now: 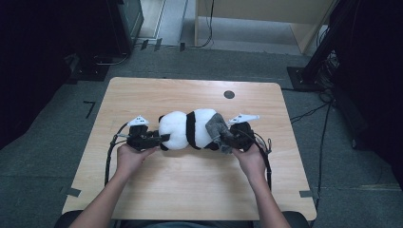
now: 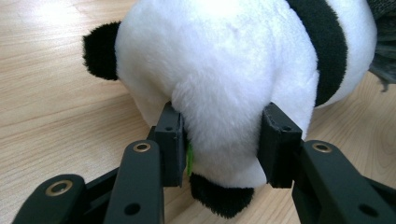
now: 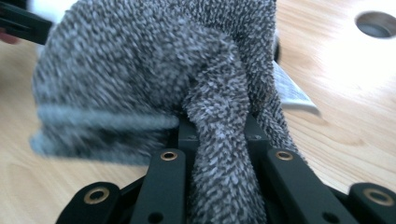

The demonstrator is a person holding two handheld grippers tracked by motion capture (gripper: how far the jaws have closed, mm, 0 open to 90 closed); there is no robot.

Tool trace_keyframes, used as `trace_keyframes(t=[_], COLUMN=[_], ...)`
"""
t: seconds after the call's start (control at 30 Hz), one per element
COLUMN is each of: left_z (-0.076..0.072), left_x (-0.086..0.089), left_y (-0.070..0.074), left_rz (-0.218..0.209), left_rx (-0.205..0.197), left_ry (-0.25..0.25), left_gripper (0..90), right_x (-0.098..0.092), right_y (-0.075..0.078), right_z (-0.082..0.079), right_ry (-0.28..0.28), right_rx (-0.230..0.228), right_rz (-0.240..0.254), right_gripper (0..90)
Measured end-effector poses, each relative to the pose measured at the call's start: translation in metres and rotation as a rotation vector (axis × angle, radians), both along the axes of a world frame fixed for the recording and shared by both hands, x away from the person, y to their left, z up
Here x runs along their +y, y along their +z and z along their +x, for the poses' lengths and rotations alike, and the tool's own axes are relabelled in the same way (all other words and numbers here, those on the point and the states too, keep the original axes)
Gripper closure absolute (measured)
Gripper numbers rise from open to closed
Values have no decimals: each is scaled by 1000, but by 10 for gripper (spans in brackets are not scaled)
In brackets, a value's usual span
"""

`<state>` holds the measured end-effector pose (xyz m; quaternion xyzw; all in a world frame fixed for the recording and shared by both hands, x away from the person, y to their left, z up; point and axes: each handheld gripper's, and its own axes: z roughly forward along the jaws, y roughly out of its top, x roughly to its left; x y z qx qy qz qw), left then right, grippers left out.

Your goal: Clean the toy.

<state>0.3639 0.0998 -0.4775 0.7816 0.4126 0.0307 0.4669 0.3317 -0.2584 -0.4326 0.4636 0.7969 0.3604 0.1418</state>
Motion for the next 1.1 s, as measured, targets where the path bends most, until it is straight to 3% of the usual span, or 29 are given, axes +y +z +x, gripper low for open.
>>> trace_keyframes(t=[0.1, 0.17, 0.23, 0.33, 0.57, 0.73, 0.9, 1.03, 1.1], left_z=[1, 1, 2, 0, 0, 0, -1, 0, 0], left_x=[1, 2, 3, 2, 1, 1, 0, 0, 2], left_y=[-1, -1, -2, 0, 3, 4, 5, 4, 2], left_rz=[-3, 0, 3, 7, -1, -6, -14, -6, -10], left_rx=[3, 1, 0, -4, 4, 11, 17, 30, 41], left_ry=[-2, -3, -5, -6, -11, -15, -21, -12, -12], left_gripper=[583, 583, 584, 584, 598, 601, 603, 608, 614], right_x=[-9, -13, -18, -15, 35, 77, 116, 139, 143], right_y=[0, 6, 16, 28, 45, 50, 35, 13, 5], right_z=[2, 1, 0, -4, -14, -9, 3, 7, 5], right_ry=[-37, -62, -81, -65, 71, 157, 212, 243, 248], right_rx=[0, -32, -36, -63, -121, -136, -103, -59, -91], right_rz=[-13, -72, -15, 29, 14, 15, -10, -69, -78], right_gripper=[771, 772, 772, 772, 772, 772, 772, 772, 774])
